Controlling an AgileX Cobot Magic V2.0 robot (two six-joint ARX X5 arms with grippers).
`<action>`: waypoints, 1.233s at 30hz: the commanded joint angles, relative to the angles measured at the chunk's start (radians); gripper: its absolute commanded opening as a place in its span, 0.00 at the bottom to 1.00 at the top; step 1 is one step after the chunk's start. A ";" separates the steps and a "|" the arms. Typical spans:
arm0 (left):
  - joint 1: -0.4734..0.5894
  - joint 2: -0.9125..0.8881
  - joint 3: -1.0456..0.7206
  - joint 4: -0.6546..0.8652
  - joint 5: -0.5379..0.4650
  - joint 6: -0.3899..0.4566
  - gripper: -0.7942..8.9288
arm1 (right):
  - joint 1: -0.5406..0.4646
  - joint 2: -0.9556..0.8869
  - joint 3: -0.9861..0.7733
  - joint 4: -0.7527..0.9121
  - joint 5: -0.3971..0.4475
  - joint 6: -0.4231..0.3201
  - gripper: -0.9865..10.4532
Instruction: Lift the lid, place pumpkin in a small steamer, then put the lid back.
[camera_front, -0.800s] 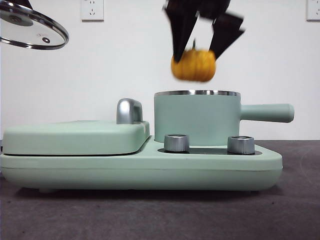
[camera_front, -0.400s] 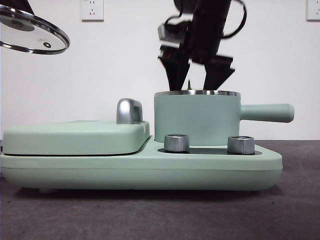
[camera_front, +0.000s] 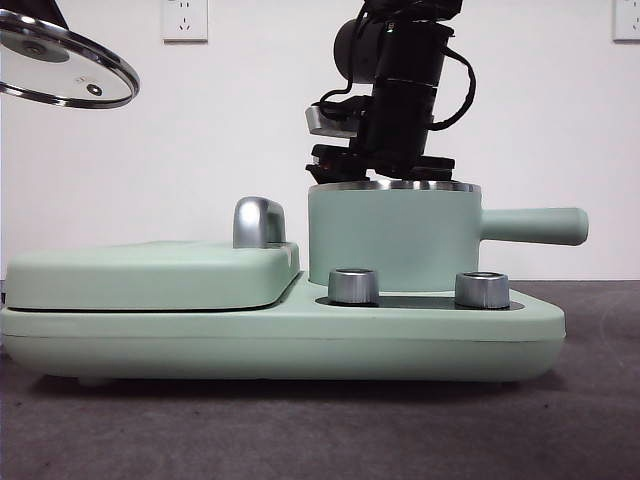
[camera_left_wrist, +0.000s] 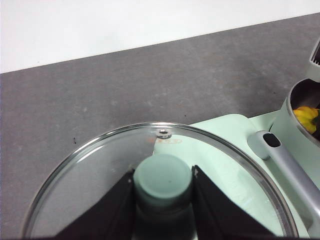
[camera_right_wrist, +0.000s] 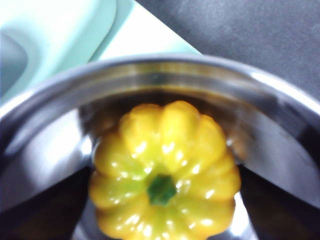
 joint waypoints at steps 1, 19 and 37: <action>-0.001 0.005 0.019 0.029 0.002 -0.008 0.09 | 0.010 0.021 0.035 -0.009 -0.002 -0.009 0.57; -0.001 0.005 0.019 0.036 0.014 -0.003 0.09 | 0.055 -0.566 -0.285 0.230 0.072 0.102 0.48; -0.078 0.008 0.019 0.097 0.110 -0.005 0.09 | 0.056 -1.261 -0.827 0.215 0.260 0.220 0.48</action>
